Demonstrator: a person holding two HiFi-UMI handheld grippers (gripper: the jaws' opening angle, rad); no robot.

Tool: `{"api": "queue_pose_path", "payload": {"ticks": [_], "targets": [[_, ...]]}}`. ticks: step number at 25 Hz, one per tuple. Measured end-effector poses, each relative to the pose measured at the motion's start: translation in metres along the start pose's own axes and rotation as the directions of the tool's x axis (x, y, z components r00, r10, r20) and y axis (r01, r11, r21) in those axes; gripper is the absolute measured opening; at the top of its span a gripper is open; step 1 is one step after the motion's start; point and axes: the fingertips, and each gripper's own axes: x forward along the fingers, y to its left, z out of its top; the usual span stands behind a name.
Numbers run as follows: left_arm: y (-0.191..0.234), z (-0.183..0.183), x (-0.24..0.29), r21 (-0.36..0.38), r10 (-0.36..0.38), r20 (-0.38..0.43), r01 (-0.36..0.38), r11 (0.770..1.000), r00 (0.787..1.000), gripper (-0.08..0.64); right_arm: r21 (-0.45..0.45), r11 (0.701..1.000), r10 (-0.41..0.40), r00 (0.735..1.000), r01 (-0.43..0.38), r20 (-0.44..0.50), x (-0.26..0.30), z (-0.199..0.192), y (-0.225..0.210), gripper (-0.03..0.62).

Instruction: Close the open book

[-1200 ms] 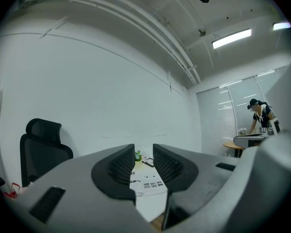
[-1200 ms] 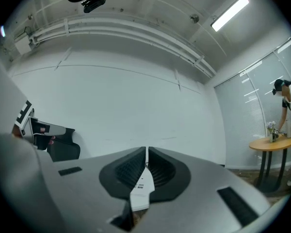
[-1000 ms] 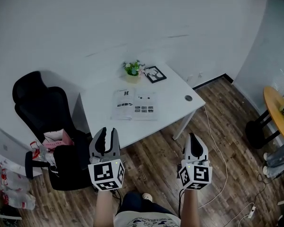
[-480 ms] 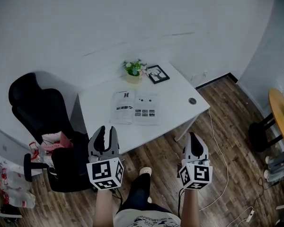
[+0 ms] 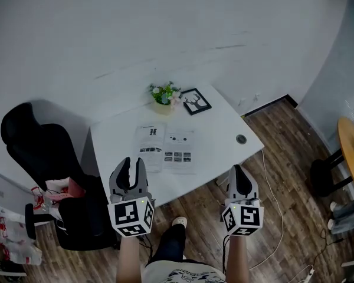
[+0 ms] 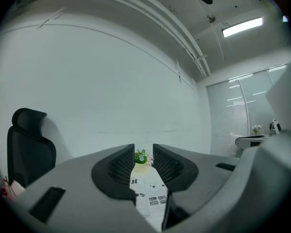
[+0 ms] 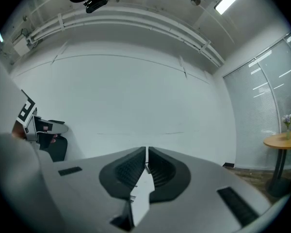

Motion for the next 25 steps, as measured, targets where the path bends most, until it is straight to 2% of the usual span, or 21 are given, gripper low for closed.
{"api": "queue_pose_path", "payload": {"ticks": [12, 25], "targets": [[0.027, 0.003, 0.102, 0.006, 0.032, -0.01, -0.032, 0.999, 0.999, 0.1, 0.005, 0.999, 0.038, 0.999, -0.038, 0.018, 0.124, 0.01, -0.003, 0.029], [0.043, -0.006, 0.141, -0.008, 0.049, -0.029, -0.049, 0.999, 0.998, 0.1, 0.01, 0.994, 0.105, 0.994, -0.105, -0.009, 0.184, -0.002, 0.013, 0.029]]}}
